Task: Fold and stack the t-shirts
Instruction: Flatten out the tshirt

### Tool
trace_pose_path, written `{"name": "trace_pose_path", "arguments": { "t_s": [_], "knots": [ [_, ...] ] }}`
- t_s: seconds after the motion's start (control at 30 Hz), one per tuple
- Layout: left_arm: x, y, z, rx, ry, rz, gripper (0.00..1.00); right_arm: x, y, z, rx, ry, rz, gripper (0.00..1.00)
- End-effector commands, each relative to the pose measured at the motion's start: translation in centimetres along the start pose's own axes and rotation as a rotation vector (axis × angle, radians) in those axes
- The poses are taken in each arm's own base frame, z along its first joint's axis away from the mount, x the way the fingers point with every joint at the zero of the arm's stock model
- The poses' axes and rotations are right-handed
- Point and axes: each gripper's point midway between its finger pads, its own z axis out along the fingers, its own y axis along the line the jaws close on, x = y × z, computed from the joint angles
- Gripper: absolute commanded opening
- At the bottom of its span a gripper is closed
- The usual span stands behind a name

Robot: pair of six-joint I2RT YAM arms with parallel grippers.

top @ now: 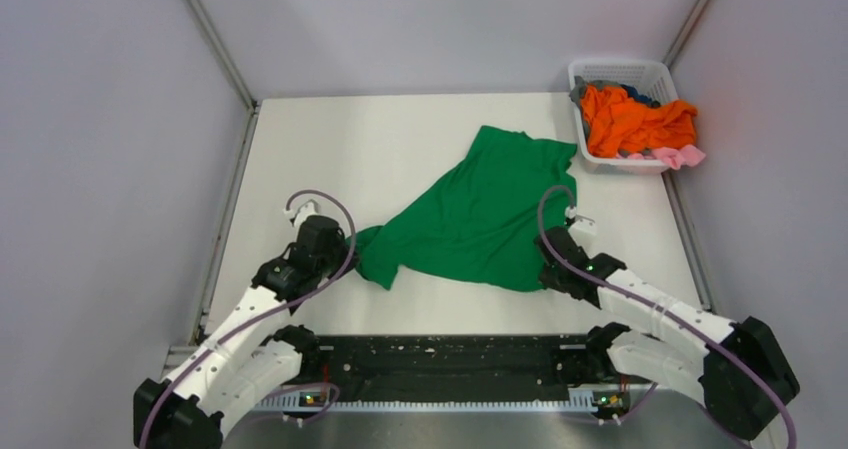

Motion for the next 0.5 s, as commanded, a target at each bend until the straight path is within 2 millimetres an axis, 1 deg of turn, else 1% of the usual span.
{"name": "trace_pose_path", "arguments": {
  "t_s": [0.0,0.07,0.13,0.2,0.27,0.3,0.33,0.37,0.4,0.47],
  "knots": [
    [-4.5,-4.1,-2.5,0.13,-0.149,0.009,0.0,-3.9,2.5,-3.3,-0.139,-0.122,0.005,0.0],
    [-6.8,-6.1,-4.5,0.183,-0.219,0.019,0.0,-7.6,3.6,-6.1,-0.184,-0.225,0.018,0.0],
    [-9.5,-8.2,-7.3,0.245,-0.301,0.029,0.0,-11.6,4.3,-9.5,-0.218,-0.34,0.034,0.0],
    [-12.0,-10.2,-10.4,0.309,-0.384,0.025,0.0,-15.5,4.7,-13.4,-0.251,-0.456,0.081,0.0],
    [-14.3,-11.9,-13.8,0.374,-0.461,0.021,0.0,-19.1,4.6,-17.7,-0.291,-0.57,0.117,0.0],
    [-15.5,-12.7,-15.9,0.411,-0.507,0.019,0.0,-21.0,4.6,-20.5,-0.328,-0.634,0.146,0.0],
    [-16.9,-13.6,-18.5,0.454,-0.564,0.016,0.0,-22.6,4.4,-23.0,-0.357,-0.691,0.165,0.0],
    [-17.6,-14.0,-20.0,0.482,-0.594,0.022,0.0,-23.9,4.1,-25.3,-0.387,-0.741,0.179,0.0],
    [-18.8,-14.8,-23.1,0.535,-0.646,0.021,0.0,-25.1,3.8,-27.8,-0.424,-0.791,0.189,0.0],
    [-20.2,-16.0,-28.0,0.63,-0.722,0.038,0.0,-26.9,3.6,-32.7,-0.521,-0.867,0.193,0.0]
  ]
}}
